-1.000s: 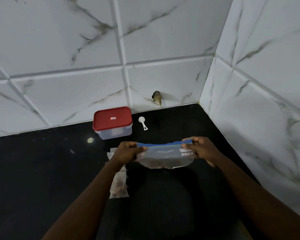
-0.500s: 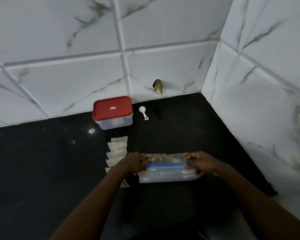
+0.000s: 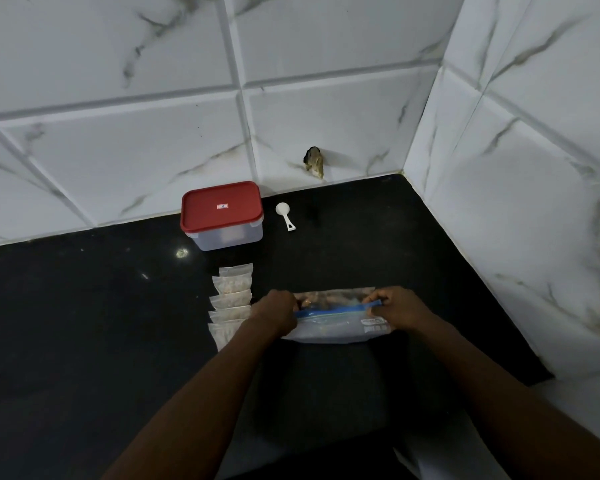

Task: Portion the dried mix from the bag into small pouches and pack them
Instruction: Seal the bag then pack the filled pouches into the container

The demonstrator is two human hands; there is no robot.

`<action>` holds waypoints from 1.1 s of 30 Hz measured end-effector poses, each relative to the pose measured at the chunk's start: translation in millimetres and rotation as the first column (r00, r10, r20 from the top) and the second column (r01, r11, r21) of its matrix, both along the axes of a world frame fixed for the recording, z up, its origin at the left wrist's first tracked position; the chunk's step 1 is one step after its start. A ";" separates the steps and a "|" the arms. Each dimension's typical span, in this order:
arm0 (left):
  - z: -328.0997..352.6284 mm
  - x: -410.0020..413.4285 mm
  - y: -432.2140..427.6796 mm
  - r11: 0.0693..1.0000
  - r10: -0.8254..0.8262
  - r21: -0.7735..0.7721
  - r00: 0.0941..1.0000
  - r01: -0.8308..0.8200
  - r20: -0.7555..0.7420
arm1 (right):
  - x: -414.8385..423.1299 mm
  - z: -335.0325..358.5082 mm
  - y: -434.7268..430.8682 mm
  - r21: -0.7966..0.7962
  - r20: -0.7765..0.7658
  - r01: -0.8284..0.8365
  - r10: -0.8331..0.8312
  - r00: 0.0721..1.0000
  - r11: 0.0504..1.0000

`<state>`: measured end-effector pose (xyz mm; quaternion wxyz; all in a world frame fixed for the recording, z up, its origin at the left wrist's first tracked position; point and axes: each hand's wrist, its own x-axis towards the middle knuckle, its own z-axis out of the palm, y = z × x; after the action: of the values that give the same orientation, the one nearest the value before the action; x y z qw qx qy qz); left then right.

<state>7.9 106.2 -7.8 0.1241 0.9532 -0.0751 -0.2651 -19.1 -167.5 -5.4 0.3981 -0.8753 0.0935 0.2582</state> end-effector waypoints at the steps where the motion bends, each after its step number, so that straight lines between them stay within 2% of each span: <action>1: 0.4 1.1 -0.6 1.000 0.014 -0.001 1.000 -0.014 0.011 | 2.8 -0.7 -0.1 -0.010 0.016 -0.005 0.005 1.000 1.000; 7: 6.6 20.1 -3.6 0.992 0.119 -0.046 0.985 -0.114 0.127 | 27.1 -1.5 1.8 -0.139 0.249 -0.018 0.052 0.967 0.990; 13: 16.3 28.6 -3.7 0.986 0.158 -0.079 0.971 -0.146 0.180 | 42.5 6.7 5.3 -0.135 0.297 0.029 0.013 0.955 0.990; 16: 18.6 19.4 -3.0 0.996 0.067 -0.068 0.979 -0.055 0.194 | 34.6 5.9 4.0 -0.132 0.294 0.030 0.010 0.956 0.991; 21: 21.7 -6.1 8.1 0.983 -0.061 -0.159 0.985 0.086 0.159 | 1.7 11.3 0.5 -0.052 0.288 0.016 -0.001 0.958 0.999; 25: 18.2 -22.5 16.3 0.963 -0.169 -0.194 0.981 0.185 0.097 | -22.4 8.9 -0.8 -0.060 0.273 -0.134 0.146 0.951 0.989; 29: 9.5 -27.9 16.2 0.963 -0.169 -0.213 0.986 0.166 0.003 | -30.7 -0.4 1.9 -0.166 0.231 -0.290 0.323 0.918 0.943; 33: 2.8 -29.6 13.6 0.968 -0.160 -0.204 0.986 0.148 -0.047 | -33.0 -12.9 0.5 -0.206 0.218 -0.298 0.340 0.915 0.932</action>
<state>-21.7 119.7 -5.0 0.2005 0.9184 -0.1711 -0.2951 -52.1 -167.0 -18.3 0.2835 -0.9347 -0.0805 0.1988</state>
